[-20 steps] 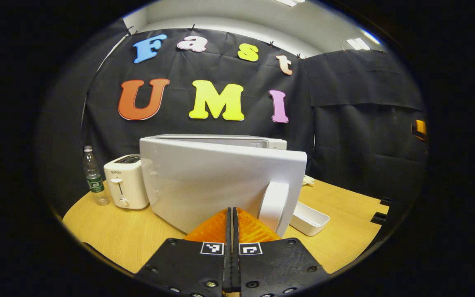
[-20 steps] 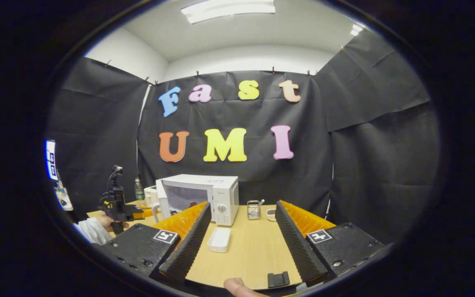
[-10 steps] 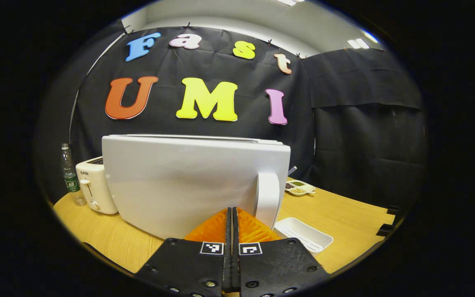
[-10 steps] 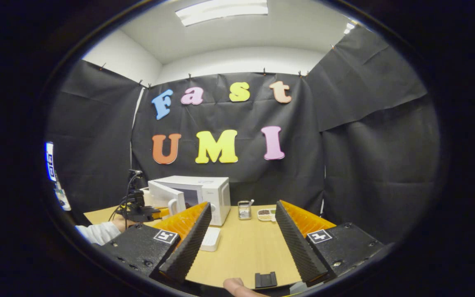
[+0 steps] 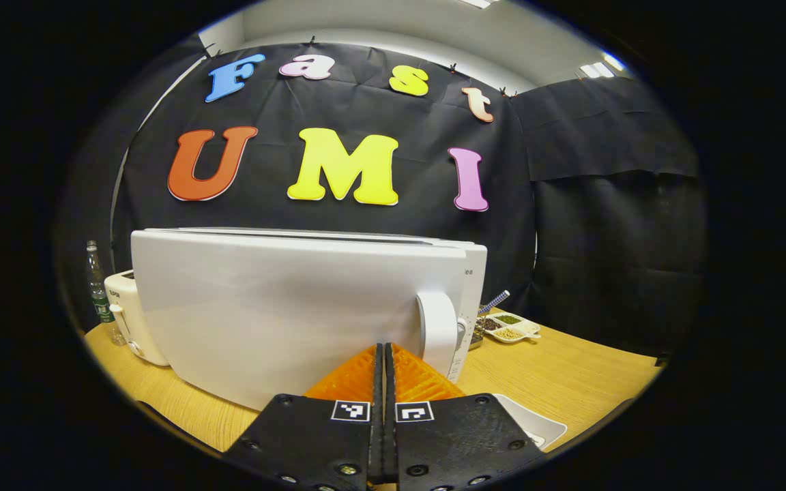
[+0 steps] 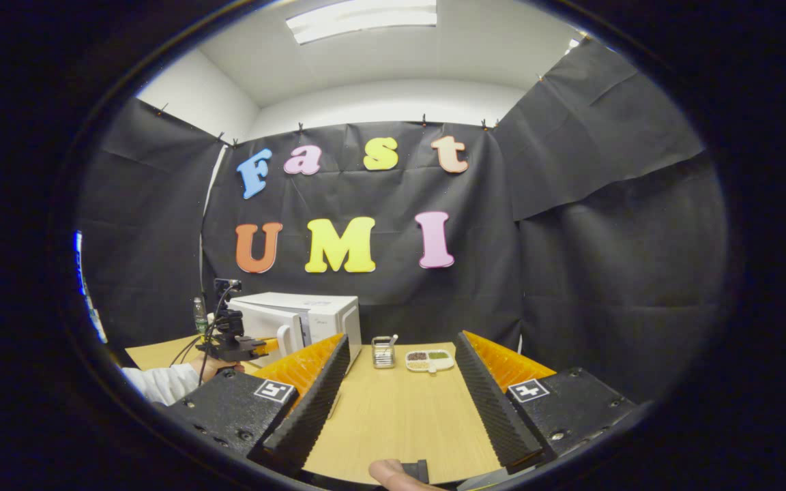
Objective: Open the microwave oven with the left hand, put the food in, and close the microwave oven.
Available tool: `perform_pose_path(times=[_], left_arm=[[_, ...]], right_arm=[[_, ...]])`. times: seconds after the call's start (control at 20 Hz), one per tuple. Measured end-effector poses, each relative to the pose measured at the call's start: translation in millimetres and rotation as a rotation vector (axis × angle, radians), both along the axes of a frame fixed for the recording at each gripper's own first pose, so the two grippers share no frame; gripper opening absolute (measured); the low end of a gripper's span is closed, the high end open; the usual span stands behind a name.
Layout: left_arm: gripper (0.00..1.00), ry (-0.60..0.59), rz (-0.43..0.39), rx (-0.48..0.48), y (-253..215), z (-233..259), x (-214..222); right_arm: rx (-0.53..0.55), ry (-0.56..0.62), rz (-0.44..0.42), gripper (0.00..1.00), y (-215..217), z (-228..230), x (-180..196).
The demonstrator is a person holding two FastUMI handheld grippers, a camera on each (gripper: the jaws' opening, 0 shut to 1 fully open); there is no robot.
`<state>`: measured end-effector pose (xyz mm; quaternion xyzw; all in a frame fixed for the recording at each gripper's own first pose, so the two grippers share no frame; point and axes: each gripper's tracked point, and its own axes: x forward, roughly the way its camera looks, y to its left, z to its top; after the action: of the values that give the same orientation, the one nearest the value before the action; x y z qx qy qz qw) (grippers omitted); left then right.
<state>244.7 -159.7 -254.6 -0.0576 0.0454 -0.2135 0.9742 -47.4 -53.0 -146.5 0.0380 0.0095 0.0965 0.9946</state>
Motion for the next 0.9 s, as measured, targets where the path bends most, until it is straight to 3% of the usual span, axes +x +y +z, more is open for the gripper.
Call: perform_pose_path(times=[0.15, 0.2, 0.3, 0.35, 0.4, 0.45, 0.5, 0.55, 0.6, 0.65, 0.7, 0.75, 0.85, 0.9], left_arm=[[0.0, -0.001, 0.007, -0.008, -6, 1, 17], [0.0, -0.002, 0.017, -0.009, -7, 0, 23], [0.0, 0.009, 0.037, -0.017, -12, 0, 36], [0.0, 0.018, 0.045, -0.024, -13, 0, 39], [0.12, 0.003, 0.045, -0.027, -16, 5, 42], [0.0, 0.015, 0.065, -0.019, -13, 2, 48], [0.12, 0.017, 0.071, -0.034, -16, 5, 48], [0.0, 0.019, 0.078, -0.036, -15, 6, 50], [0.0, 0.031, 0.079, -0.031, -16, 5, 48], [0.0, 0.023, 0.079, -0.026, -16, 6, 48], [0.0, 0.024, 0.08, -0.028, -16, 5, 47], [0.0, 0.023, 0.084, -0.028, -15, 6, 47], [0.0, 0.034, 0.111, -0.024, -14, 6, 47], [0.0, 0.038, 0.126, -0.007, -13, 6, 48]], right_arm=[[-0.013, -0.025, -0.01, 0.91, -8, 1, 8], [-0.015, -0.024, -0.012, 0.99, -10, -1, 12], [-0.015, -0.016, -0.011, 0.99, -13, -6, 18], [-0.011, -0.017, -0.01, 0.91, -15, -6, 20], [-0.005, -0.019, -0.009, 0.91, -16, -6, 22], [0.005, -0.026, -0.002, 0.91, -16, -6, 23], [0.016, -0.028, 0.01, 0.92, -15, -6, 23], [0.023, -0.03, 0.017, 0.99, -14, -8, 24], [0.027, -0.033, 0.018, 0.91, -15, -8, 25], [0.027, -0.032, 0.015, 0.91, -16, -10, 26], [0.027, -0.028, 0.014, 0.99, -16, -11, 26], [0.028, -0.025, 0.016, 0.91, -14, -11, 24], [0.037, -0.024, 0.018, 0.91, -11, -8, 20], [0.034, -0.019, 0.016, 0.99, -9, -8, 18]])
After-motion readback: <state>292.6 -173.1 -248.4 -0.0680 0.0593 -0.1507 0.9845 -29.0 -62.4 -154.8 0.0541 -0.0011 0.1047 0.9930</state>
